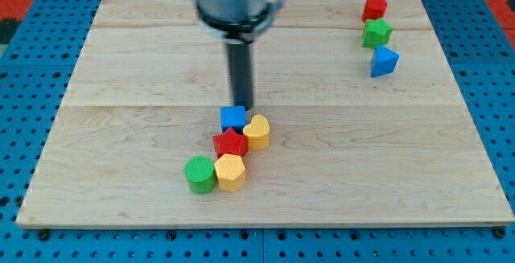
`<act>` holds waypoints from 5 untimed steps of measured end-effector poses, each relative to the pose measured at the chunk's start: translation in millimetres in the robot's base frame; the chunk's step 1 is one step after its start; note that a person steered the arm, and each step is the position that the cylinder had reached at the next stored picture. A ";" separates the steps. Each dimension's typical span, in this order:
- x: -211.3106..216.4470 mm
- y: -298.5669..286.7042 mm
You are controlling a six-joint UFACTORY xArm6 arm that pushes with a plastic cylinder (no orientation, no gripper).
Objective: Move the blue triangle above the blue cube
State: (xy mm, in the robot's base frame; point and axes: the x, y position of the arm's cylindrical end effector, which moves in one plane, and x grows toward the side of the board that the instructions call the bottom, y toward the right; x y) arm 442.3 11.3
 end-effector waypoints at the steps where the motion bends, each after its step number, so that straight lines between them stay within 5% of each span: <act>1: 0.0 129.1; 2: -26.7 247.8; 3: -84.4 252.6; 4: -80.6 181.1; 5: -62.1 47.2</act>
State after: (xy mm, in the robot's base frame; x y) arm 380.3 58.5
